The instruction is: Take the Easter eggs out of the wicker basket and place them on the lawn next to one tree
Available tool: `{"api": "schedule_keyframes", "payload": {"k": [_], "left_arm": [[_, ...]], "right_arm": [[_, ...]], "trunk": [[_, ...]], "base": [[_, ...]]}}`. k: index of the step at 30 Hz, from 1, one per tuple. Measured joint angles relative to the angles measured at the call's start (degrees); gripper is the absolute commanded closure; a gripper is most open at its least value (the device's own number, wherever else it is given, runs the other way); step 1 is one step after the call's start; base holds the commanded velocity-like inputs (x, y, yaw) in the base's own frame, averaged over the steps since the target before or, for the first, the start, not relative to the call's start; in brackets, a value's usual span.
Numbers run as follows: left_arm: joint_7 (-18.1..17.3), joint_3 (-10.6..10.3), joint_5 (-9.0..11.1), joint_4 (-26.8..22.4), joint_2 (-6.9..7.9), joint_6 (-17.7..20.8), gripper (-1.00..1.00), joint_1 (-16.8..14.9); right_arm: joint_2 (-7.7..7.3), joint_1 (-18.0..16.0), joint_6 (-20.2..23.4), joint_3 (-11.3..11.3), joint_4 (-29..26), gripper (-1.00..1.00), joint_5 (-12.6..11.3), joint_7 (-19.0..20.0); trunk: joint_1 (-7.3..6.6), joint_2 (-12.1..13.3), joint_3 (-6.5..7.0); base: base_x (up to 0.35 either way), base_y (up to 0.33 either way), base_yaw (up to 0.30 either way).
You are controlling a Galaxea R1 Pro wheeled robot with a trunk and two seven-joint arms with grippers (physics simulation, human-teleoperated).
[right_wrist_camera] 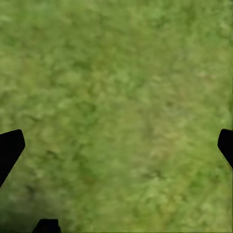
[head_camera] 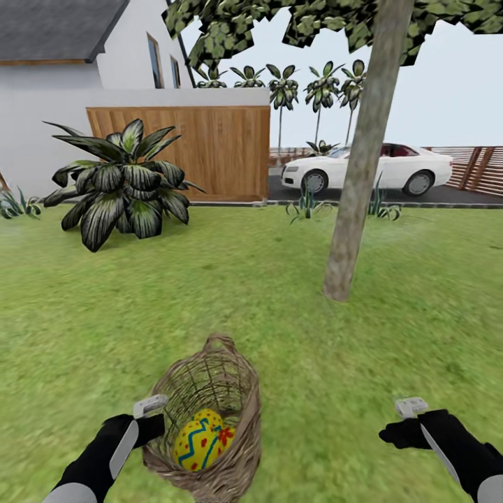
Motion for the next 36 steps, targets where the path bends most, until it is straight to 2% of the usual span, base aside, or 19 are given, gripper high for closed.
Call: {"api": "schedule_keyframes", "payload": {"k": [2,5,6,9,11,13,18,22,36], "left_arm": [[0.0,0.1,0.7,0.3,0.09,-0.4,1.00,0.0],[0.1,0.1,0.3,0.6,0.10,-0.6,1.00,0.0],[0.0,0.2,0.7,0.6,0.05,-0.6,1.00,0.0],[0.1,0.2,0.0,0.7,0.04,-0.7,1.00,0.0],[0.0,0.2,0.6,0.9,0.01,-1.2,1.00,0.0],[0.1,0.2,0.4,1.0,-0.02,-1.3,1.00,0.0],[0.1,0.2,0.5,1.0,-0.16,-1.4,1.00,0.0],[0.1,0.2,0.5,1.1,-0.17,-1.4,1.00,0.0],[0.1,0.2,0.5,1.0,-0.07,-1.4,1.00,0.0]], "right_arm": [[-0.27,0.0,0.1,-0.1,-0.5,-1.00,-0.2,0.3],[-0.39,0.0,0.7,-0.1,-0.7,-1.00,-1.9,0.5],[-0.44,0.0,0.8,0.0,-0.7,-1.00,-2.0,0.5],[-0.76,0.0,0.8,-0.4,-0.7,-1.00,-2.1,0.4],[-0.94,0.0,0.9,-2.0,-0.7,-1.00,-2.2,0.4],[-0.96,0.0,0.9,-2.3,-0.7,-1.00,-2.2,0.4],[-0.80,0.0,1.0,-2.4,-0.7,-1.00,-2.2,0.4],[-0.84,0.0,3.5,-2.3,-0.7,-1.00,-2.1,0.4],[-0.82,0.0,3.6,-2.1,-0.7,-1.00,-1.5,0.4]], "trunk": [[0.00,0.0,0.00],[0.00,0.0,-0.02],[0.00,0.0,-0.04],[0.00,0.0,-0.04],[0.00,0.0,0.01],[0.00,0.0,0.02],[0.00,0.0,0.10],[0.00,0.0,0.26],[0.00,0.0,1.01]], "base": [[0.338,0.000,0.247],[0.338,0.000,0.249],[0.338,0.000,0.205],[0.339,0.000,-0.039],[0.338,0.000,-0.161],[0.338,0.000,-0.174],[0.338,0.000,-0.227],[0.338,0.000,-0.239],[0.338,0.000,-0.231]]}}
